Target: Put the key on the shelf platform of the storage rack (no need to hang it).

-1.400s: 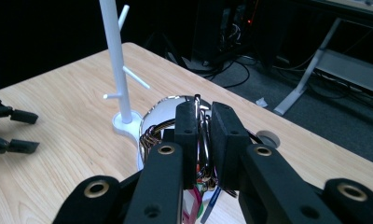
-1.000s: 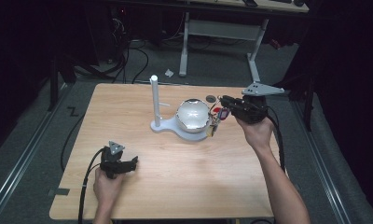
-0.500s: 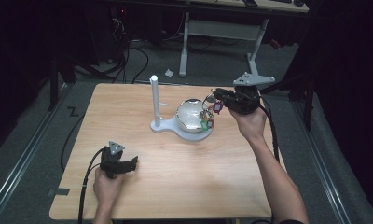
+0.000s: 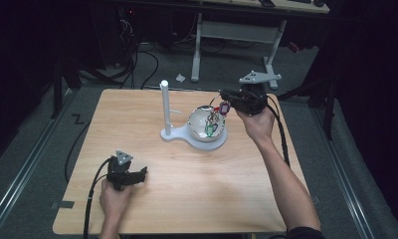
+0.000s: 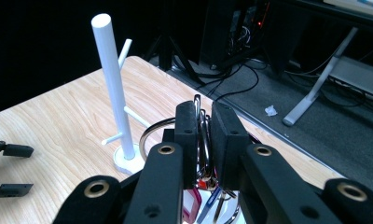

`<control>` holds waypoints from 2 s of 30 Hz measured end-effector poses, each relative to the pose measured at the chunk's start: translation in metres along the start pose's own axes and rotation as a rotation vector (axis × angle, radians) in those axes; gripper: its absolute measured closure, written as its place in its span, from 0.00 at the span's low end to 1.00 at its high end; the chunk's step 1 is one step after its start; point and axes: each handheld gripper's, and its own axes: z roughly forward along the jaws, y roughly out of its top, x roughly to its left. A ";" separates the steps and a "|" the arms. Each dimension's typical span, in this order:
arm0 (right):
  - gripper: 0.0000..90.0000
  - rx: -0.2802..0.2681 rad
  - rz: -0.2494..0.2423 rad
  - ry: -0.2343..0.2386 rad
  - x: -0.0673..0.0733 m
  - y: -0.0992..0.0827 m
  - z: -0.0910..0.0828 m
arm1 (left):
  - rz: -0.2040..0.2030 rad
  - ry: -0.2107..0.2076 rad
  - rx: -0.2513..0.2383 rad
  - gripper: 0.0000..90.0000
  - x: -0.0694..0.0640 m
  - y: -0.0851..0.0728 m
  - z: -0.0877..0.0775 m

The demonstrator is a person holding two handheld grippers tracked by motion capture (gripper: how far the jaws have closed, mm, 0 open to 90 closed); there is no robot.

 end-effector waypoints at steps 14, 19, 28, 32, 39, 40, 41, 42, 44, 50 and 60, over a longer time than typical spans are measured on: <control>0.91 0.031 0.029 -0.011 -0.004 -0.008 0.029 | -0.002 0.000 -0.002 0.20 0.000 0.000 0.000; 0.91 0.051 0.034 -0.010 -0.001 -0.012 0.040 | 0.000 0.000 0.000 0.20 0.000 0.000 0.000; 0.91 0.079 0.050 -0.001 -0.001 -0.023 0.056 | 0.000 0.001 0.000 0.20 0.000 0.000 0.000; 0.91 0.083 0.056 -0.001 0.000 -0.028 0.060 | 0.001 0.001 0.000 0.20 0.000 0.000 0.000; 0.91 0.098 0.067 0.007 0.001 -0.035 0.064 | 0.001 0.001 0.000 0.20 0.000 0.000 0.000; 0.91 0.096 0.060 0.008 0.000 -0.036 0.065 | 0.001 0.001 -0.001 0.20 0.000 0.000 0.000; 0.91 0.098 0.063 0.009 0.000 -0.037 0.066 | -0.001 0.001 -0.002 0.20 0.000 0.000 0.000; 0.91 0.101 0.062 0.010 0.000 -0.038 0.068 | -0.001 0.001 -0.002 0.20 0.000 0.000 0.000; 0.91 0.108 0.066 0.012 0.000 -0.039 0.070 | 0.000 0.000 -0.001 0.20 0.000 0.000 0.000; 0.91 0.132 0.057 0.016 0.002 -0.043 0.078 | 0.000 0.000 -0.001 0.20 0.000 0.000 0.000; 0.91 0.165 0.076 0.017 0.002 -0.054 0.091 | 0.000 0.000 0.000 0.20 0.000 0.000 0.000</control>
